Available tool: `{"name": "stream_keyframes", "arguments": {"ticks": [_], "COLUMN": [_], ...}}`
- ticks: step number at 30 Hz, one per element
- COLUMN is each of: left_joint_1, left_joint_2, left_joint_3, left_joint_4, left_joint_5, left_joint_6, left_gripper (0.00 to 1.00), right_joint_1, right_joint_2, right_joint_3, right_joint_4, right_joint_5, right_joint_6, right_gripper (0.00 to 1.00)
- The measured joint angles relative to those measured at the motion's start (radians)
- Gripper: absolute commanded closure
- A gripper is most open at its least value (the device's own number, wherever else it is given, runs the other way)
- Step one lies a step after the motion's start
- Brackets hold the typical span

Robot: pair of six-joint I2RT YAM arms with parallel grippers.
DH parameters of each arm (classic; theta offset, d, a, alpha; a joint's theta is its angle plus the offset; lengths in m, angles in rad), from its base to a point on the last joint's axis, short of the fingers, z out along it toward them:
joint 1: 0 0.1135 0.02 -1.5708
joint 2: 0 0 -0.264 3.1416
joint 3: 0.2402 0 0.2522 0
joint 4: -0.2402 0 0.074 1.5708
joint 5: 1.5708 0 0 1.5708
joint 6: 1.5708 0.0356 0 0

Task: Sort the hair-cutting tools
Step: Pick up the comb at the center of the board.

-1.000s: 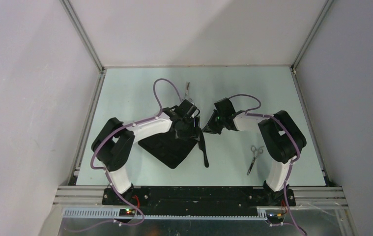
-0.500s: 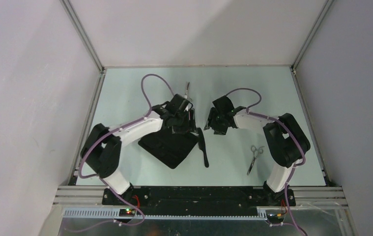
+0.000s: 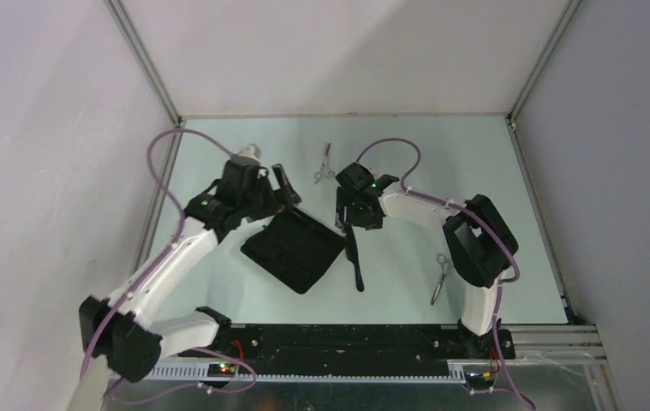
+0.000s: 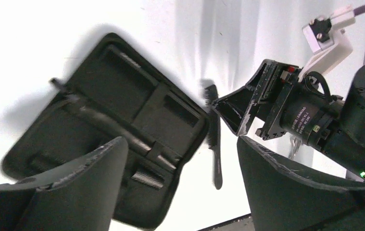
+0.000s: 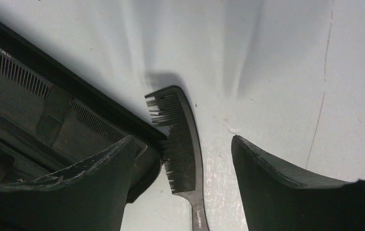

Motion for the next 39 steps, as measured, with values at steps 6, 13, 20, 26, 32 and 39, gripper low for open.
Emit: {"name": "stream_keyframes", "arguments": {"ticks": [6, 13, 20, 26, 32, 39], "left_joint_1": [0.126, 0.205, 0.215, 0.215, 0.216, 0.215], "left_joint_2": [-0.223, -0.394, -0.438, -0.438, -0.439, -0.388], "left_joint_3": [-0.056, -0.126, -0.158, -0.162, -0.181, -0.219], "left_joint_4": [-0.091, -0.174, -0.21, -0.209, -0.199, -0.134], "left_joint_5": [-0.063, -0.16, -0.209, -0.206, -0.16, -0.002], "left_joint_6": [0.065, 0.172, 0.213, 0.221, 0.228, 0.2], "left_gripper": [0.0, 0.0, 0.0, 0.0, 0.0, 0.01], "right_joint_1": [0.031, 0.04, 0.04, 0.04, 0.037, -0.026], "right_joint_2": [0.106, 0.188, 0.26, 0.291, 0.268, 0.149], "right_joint_3": [0.139, 0.238, 0.289, 0.333, 0.293, 0.103], "right_joint_4": [-0.089, -0.166, -0.214, -0.244, -0.204, -0.037], "right_joint_5": [0.043, 0.05, 0.048, 0.048, 0.032, -0.117], "right_joint_6": [-0.027, -0.045, -0.046, -0.052, -0.065, -0.07], "right_gripper": [0.27, 0.33, 0.4, 0.55, 0.66, 0.68]}}
